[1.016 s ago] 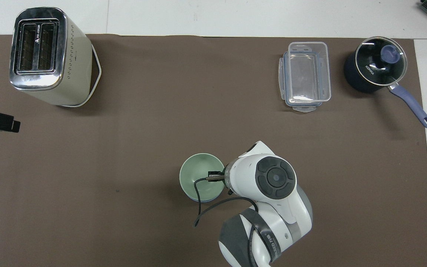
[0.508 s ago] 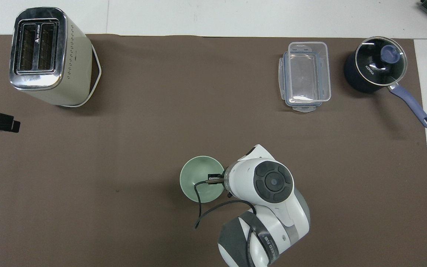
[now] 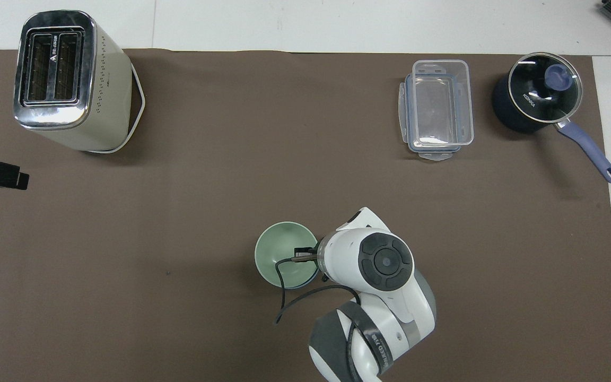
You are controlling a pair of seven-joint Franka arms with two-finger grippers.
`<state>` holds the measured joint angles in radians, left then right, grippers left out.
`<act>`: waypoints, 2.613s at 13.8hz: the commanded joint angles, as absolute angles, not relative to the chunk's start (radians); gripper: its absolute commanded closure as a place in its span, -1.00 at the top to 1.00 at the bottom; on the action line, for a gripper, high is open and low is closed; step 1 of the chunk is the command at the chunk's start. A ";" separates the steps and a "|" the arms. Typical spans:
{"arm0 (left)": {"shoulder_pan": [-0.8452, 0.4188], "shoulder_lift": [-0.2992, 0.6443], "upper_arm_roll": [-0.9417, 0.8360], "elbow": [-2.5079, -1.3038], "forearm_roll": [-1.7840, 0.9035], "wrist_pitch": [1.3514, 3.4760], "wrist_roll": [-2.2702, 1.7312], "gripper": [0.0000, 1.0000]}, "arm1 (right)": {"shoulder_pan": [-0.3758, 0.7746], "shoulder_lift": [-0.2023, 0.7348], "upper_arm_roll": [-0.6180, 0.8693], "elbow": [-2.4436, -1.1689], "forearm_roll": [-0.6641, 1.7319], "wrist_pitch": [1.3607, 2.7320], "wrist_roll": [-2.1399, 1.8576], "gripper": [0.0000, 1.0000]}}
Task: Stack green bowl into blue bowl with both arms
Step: 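Lower the green bowl into the blue bowl with the right gripper, then open the right gripper and lift it away from the bowls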
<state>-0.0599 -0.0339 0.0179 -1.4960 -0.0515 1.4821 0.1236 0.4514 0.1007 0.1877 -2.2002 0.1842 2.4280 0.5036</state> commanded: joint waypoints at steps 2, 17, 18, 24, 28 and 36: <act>-0.049 -0.028 0.011 -1.471 -0.031 1.457 0.133 1.00 | 0.456 0.101 0.183 -2.210 0.190 2.451 0.500 -1.00; -0.049 -0.028 0.011 -1.471 -0.031 1.456 0.133 1.00 | 0.341 0.032 0.169 -2.129 0.122 2.347 0.506 1.00; -0.049 -0.028 0.011 -1.471 -0.031 1.456 0.133 1.00 | 0.312 0.016 0.169 -2.106 0.077 2.292 0.506 1.00; -0.049 -0.028 0.009 -1.471 -0.031 1.457 0.133 1.00 | 0.126 -0.026 0.169 -1.930 0.040 2.044 0.494 1.00; -0.049 -0.028 0.011 -1.471 -0.031 1.456 0.133 1.00 | 0.111 -0.057 0.166 -1.838 0.038 1.925 0.505 1.00; -0.049 -0.028 0.009 -1.471 -0.031 1.457 0.133 1.00 | 0.002 -0.078 0.128 -1.593 0.035 1.646 0.494 1.00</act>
